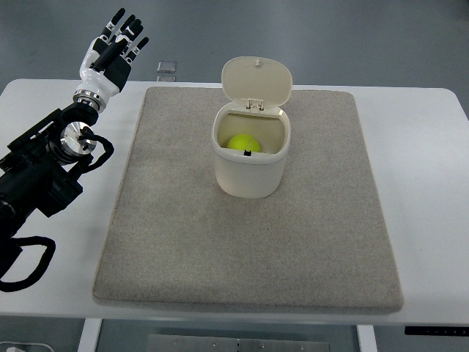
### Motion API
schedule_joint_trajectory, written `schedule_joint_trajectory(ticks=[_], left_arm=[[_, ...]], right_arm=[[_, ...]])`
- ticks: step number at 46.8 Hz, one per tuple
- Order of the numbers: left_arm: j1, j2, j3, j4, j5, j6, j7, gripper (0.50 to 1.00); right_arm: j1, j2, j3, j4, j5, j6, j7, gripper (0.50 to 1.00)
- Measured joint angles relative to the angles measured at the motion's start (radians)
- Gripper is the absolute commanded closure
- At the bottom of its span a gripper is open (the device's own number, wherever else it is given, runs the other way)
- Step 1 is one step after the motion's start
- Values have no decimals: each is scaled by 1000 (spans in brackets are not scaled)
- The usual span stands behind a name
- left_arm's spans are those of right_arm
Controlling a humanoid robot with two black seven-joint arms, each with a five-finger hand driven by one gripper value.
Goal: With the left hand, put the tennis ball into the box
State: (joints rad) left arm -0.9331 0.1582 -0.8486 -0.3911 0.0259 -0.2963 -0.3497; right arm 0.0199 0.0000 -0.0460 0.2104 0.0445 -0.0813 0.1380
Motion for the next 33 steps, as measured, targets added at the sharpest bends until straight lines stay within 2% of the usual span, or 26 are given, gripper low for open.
schedule_joint_trajectory(ticks=[33], left_arm=[[4, 12, 0, -3, -1, -2, 0, 589]], right_arm=[[0, 0, 0, 1, 0, 0, 0, 562]])
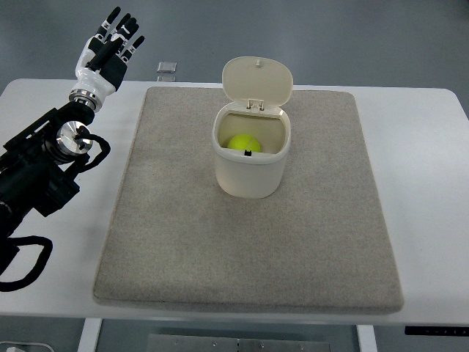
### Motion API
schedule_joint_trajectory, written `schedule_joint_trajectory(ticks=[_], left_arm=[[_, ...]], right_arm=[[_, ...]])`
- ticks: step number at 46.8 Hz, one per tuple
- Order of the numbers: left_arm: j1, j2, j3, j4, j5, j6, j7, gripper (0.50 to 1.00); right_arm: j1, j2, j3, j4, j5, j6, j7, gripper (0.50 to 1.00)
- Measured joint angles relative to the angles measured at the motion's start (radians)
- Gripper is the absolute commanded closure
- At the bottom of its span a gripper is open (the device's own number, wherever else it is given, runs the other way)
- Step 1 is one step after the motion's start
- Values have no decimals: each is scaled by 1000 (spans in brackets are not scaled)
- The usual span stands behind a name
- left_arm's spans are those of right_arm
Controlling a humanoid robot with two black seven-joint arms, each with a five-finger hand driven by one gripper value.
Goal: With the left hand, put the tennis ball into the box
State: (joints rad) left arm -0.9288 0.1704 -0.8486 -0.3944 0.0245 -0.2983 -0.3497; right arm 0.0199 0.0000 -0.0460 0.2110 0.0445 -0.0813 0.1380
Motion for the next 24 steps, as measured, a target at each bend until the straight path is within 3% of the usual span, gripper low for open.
schedule_joint_trajectory(ticks=[24], left_arm=[[4, 45, 6, -5, 0, -4, 0, 579]], right_arm=[[1, 0, 0, -1, -1, 1, 0, 562]])
